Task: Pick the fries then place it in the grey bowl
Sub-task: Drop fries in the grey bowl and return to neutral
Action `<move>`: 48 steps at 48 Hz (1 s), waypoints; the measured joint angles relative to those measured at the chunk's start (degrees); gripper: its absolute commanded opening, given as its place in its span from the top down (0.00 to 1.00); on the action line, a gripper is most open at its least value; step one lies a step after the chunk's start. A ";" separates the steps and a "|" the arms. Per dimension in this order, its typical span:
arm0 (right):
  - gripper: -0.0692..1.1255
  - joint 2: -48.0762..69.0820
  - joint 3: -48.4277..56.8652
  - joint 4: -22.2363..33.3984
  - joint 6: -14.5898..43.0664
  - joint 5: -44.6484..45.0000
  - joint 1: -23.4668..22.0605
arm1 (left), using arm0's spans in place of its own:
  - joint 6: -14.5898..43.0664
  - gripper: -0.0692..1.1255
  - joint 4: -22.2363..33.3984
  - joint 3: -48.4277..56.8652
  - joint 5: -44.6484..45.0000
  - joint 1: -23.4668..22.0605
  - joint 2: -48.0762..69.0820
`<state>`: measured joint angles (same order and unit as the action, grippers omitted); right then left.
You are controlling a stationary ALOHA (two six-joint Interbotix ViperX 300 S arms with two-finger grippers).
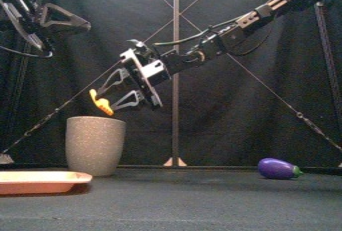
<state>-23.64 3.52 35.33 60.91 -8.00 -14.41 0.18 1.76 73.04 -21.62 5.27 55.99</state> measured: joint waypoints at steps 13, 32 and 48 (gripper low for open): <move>0.11 -0.44 -0.53 0.53 -0.09 1.41 -0.26 | 0.00 0.93 0.00 0.09 -0.09 0.09 -0.09; 0.11 9.67 11.78 5.80 -0.35 -2.81 2.72 | 0.00 0.93 0.00 0.79 0.00 0.00 0.00; 0.11 26.63 30.15 12.22 -0.26 -10.90 6.86 | 0.00 0.93 -0.09 0.88 0.00 0.09 0.00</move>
<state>2.99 33.66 47.55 60.64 -18.90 -7.56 0.18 1.67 73.92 -21.62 5.36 55.99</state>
